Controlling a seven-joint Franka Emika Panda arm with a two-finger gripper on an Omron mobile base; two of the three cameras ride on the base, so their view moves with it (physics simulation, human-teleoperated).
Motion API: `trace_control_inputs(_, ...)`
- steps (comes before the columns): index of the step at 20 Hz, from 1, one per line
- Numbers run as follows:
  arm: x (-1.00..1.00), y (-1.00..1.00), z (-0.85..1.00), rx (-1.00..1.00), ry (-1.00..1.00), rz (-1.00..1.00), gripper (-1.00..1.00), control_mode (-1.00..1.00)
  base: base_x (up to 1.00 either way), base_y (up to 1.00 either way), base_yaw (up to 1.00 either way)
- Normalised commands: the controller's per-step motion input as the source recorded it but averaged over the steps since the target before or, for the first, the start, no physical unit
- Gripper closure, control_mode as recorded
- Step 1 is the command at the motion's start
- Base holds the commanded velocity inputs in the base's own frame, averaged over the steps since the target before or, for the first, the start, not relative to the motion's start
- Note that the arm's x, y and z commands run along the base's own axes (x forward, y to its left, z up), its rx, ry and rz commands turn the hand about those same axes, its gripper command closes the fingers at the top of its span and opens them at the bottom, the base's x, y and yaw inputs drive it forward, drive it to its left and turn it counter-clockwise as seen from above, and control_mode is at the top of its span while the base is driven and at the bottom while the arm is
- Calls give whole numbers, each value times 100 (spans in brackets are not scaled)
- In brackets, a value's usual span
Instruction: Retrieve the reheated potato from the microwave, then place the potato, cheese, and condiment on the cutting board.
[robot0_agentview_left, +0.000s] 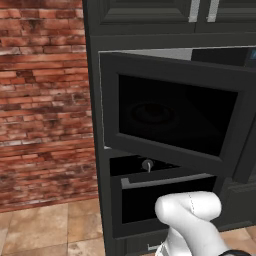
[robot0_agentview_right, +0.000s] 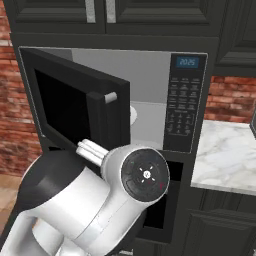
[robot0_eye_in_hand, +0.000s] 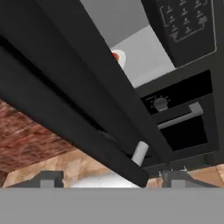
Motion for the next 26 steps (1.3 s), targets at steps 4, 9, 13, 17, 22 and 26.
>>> trace_control_inputs(4, -8, -31, -2, 19, 0, 0, -100, -100, 0, 0, 0)
trace_control_inputs(9, 20, -11, -12, 14, 0, -5, -100, -100, 0, 0, 0)
trace_control_inputs(13, 45, 0, -28, 24, 0, -7, -100, -100, 0, 0, 0)
trace_control_inputs(17, 58, 0, -37, 34, 0, -8, -100, -100, 0, 0, 0)
trace_control_inputs(22, 58, -14, -29, 41, 7, -1, -100, -100, 0, 0, 0)
trace_control_inputs(26, 56, -22, -20, 25, 2, 0, -100, -100, 0, 0, 0)
